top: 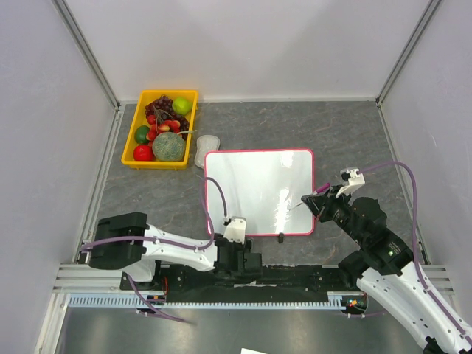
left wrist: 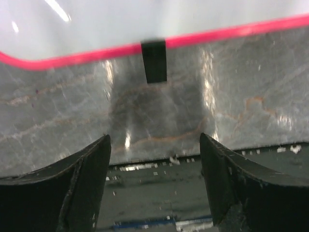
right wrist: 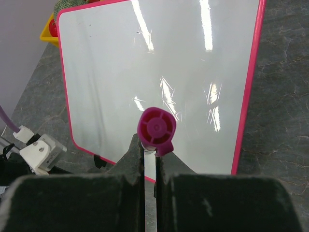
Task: Write a sentence on the whiteboard
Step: Move the whiteboard stand to the center of the board, then hold the whiteboard on the whiteboard stand.
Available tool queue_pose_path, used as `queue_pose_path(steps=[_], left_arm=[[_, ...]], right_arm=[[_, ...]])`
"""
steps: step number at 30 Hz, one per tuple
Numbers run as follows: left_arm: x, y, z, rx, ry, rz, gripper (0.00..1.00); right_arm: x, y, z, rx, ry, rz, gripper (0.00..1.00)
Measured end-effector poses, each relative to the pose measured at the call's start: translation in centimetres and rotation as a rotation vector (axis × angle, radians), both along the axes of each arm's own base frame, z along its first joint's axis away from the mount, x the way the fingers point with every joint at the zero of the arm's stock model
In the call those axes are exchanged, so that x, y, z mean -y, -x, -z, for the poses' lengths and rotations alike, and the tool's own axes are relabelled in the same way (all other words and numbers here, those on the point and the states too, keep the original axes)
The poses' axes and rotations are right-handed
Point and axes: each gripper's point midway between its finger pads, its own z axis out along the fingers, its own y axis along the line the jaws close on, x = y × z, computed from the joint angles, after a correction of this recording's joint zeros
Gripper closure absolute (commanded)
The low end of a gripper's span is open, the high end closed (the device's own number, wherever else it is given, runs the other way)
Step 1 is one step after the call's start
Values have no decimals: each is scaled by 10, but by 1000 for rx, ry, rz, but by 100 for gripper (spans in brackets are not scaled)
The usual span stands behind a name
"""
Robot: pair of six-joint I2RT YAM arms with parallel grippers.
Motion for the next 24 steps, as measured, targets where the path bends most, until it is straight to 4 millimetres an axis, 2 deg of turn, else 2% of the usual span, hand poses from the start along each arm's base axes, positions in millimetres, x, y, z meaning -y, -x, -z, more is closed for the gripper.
queue_pose_path(steps=[3, 7, 13, 16, 20, 24], left_arm=[[1, 16, -1, -34, -18, 18, 12], [-3, 28, -4, -37, -49, 24, 6], [-13, 57, -5, -102, -91, 81, 0], [-19, 64, -8, -129, -104, 94, 0], [-17, 64, -25, -134, -40, 100, 0], [-10, 58, -56, -111, 101, 115, 0]], right_arm=[[0, 0, 0, 0, 0, 0, 100], [0, 0, 0, 0, 0, 0, 100], [-1, 1, -1, 1, -4, -7, 100], [-1, 2, -2, 6, -7, -8, 100], [0, 2, -3, 10, -10, -8, 100], [0, 3, -4, 12, -11, -9, 100]])
